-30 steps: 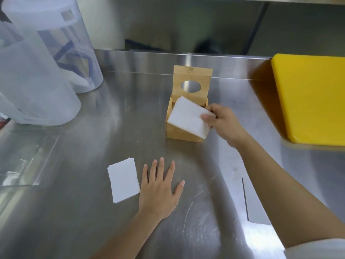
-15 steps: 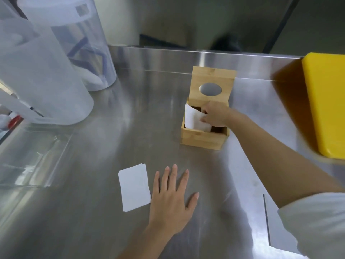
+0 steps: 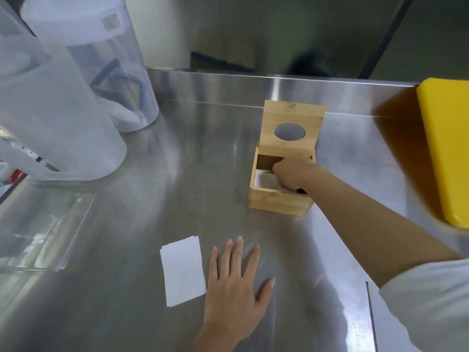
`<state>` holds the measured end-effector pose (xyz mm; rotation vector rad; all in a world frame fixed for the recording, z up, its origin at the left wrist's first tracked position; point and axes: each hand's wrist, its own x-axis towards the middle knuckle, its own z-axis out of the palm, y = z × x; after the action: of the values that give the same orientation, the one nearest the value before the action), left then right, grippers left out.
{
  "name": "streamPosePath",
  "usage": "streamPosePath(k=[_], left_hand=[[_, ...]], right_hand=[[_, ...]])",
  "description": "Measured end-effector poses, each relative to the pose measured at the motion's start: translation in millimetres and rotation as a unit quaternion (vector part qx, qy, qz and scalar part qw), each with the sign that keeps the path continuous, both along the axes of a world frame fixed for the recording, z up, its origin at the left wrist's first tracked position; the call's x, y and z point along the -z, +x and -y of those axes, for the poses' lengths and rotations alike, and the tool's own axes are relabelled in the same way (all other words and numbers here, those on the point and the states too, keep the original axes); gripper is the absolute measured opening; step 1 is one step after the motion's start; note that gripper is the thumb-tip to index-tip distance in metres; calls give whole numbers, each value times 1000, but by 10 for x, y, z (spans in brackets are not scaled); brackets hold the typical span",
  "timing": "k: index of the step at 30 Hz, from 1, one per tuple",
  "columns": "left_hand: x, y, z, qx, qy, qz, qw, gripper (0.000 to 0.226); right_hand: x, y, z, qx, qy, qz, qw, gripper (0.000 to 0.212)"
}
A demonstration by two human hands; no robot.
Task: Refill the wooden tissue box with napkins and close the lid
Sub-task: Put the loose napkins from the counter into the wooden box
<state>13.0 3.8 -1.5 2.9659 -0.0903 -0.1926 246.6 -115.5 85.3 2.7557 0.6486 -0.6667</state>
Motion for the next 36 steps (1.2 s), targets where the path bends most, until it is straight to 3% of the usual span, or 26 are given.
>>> streamPosePath(k=[5,13,15,19,22,31,36], left_hand=[[-9,-4,-6,-1,-6,4,1000,63],[-8,-13,3,-2,-4,16,1000,62],[-6,-15,1,-2,-2,20,1000,62],[-17,-6,7,-13,-2,18,1000,61],[-4,-1,13,-12,-4,21,1000,61],[-7,9,12,-4,-3,22,1000,61],[-13,11,7,-3,-3,39,999,61]], right_hand=[[5,-78,-15,-26,-45,28,998,23],[54,-78,31,-75,11,96,992,30],[45,-62,29,-69,46,81,993,28],[-10,-45,-7,18,138,-51,989,23],[-27,-71,-22,31,101,-104,989,29],[-55,-92,-32,66,108,-110,986,29],[-258,-264,33,54,211,-43,975,26]])
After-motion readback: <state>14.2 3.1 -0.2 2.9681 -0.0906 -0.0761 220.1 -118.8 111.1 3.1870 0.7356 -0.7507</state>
